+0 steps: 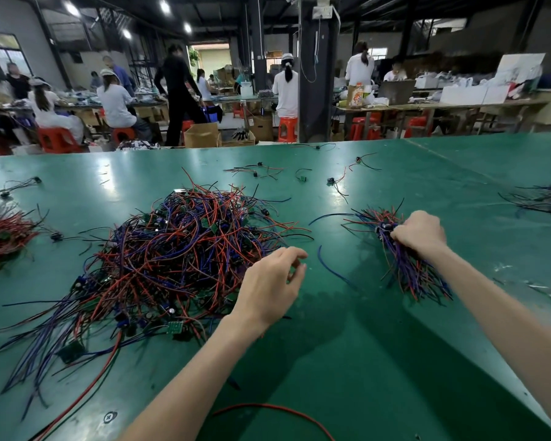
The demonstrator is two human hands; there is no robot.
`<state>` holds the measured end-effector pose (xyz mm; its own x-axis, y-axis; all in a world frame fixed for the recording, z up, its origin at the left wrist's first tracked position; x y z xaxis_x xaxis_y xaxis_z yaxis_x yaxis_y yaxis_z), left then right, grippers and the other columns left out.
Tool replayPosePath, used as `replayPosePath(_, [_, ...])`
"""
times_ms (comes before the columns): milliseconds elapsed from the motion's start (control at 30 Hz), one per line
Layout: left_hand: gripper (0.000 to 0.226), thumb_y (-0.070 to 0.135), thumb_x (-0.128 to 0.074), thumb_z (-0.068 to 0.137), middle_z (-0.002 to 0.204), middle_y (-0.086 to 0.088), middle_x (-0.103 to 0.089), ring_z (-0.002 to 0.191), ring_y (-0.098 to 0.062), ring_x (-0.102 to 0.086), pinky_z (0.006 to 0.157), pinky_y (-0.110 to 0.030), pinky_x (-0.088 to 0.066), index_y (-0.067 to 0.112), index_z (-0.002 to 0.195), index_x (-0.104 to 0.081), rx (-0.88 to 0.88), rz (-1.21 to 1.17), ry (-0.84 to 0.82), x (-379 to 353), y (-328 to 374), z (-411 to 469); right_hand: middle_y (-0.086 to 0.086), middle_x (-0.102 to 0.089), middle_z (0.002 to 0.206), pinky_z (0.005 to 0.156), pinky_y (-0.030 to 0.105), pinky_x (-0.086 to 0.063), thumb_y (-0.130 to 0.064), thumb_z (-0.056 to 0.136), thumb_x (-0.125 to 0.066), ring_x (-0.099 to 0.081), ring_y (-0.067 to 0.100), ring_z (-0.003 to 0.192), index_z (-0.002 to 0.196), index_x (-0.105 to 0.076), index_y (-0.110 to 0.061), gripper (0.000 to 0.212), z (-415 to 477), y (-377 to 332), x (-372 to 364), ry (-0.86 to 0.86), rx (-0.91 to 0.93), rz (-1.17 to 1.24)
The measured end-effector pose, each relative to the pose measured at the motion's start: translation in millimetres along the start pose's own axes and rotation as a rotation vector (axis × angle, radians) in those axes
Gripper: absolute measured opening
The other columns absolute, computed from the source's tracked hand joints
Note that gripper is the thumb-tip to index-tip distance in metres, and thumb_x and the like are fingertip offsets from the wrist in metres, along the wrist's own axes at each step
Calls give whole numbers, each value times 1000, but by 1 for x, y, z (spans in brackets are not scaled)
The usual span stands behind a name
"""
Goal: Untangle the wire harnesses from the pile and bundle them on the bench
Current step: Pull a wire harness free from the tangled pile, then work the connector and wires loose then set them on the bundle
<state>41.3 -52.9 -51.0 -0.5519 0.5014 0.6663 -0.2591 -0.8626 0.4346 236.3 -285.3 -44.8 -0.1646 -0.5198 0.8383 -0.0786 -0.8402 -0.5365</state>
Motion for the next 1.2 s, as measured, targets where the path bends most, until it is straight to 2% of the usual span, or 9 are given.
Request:
replayPosePath(133, [13,5,-60,87,90,-6,-69,81,-26,-65,62,-40,-55,4,98,-69,-206,85,105,18,17,2,20,-54,107,77,39,-48,-13,86,-57,-57,36,94,102,-56,1,21,-42,-33,-9,218,280,-54])
replayPosePath(233, [17,3,-55,86,85,-8,-68,78,-26,-63,52,-34,-54,3,95,-69,-303,169,238,41,18,9,17,-57,99,69,33,-41,-13,87,-55,-57,33,88,95,-54,-2,14,-76,-55,-35,145,491,-32])
replayPosePath(300, [20,-2,-54,86,87,-12,-69,80,-26,-63,56,-34,-56,2,98,-68,-180,211,329,59,1,19,13,-57,92,65,33,-37,-14,89,-54,-57,32,83,84,-50,-7,9,-93,-61,-47,111,586,-57])
replayPosePath(400, [28,-2,-52,89,102,-15,-67,98,-27,-58,79,-37,-54,4,114,-63,231,324,360,87,-58,36,8,-48,77,59,31,-31,-18,92,-57,-56,33,73,62,-36,-15,36,-103,-59,-57,56,674,-71])
replayPosePath(533, [30,14,-50,92,115,-14,-62,111,-32,-53,98,-45,-41,11,121,-57,598,584,63,105,-123,48,4,-40,72,59,31,-28,-37,96,-51,-55,33,72,56,-24,-18,51,-105,-56,-65,-31,705,-127])
replayPosePath(733, [16,23,-57,88,99,-7,-67,94,-28,-59,95,-41,-42,15,96,-67,641,645,-170,102,-143,60,13,-61,97,66,32,-29,-37,99,-42,-59,35,92,81,-55,-5,39,-107,-58,-78,-76,758,-304])
replayPosePath(900, [17,17,-61,84,83,-8,-63,88,-29,-59,97,-43,-36,12,69,-55,605,753,-225,97,-136,72,9,-62,101,72,34,-30,-33,101,-39,-58,32,97,88,-59,-7,35,-108,-64,-77,-48,849,-405])
replayPosePath(1033, [24,9,-55,83,83,-11,-56,91,-32,-56,93,-41,-38,12,64,-40,621,748,-208,100,-130,78,8,-62,103,77,35,-35,-29,101,-38,-58,30,99,92,-61,-9,32,-110,-65,-79,-50,865,-441])
replayPosePath(1200, [19,5,-51,86,77,-16,-58,78,-32,-57,71,-36,-49,1,69,-57,623,525,-6,121,-124,91,7,-61,98,78,36,-36,-27,101,-40,-59,29,95,90,-59,-10,28,-112,-63,-79,-57,861,-375])
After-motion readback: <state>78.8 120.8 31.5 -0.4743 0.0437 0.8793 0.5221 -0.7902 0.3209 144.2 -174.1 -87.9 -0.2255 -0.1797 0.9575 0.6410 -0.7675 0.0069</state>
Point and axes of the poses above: each hand's wrist, its own z-axis towards the middle knuckle, its own x-axis out of the back of the hand, y = z × x, the point moved 5 cm from there along z, towards the middle knuckle
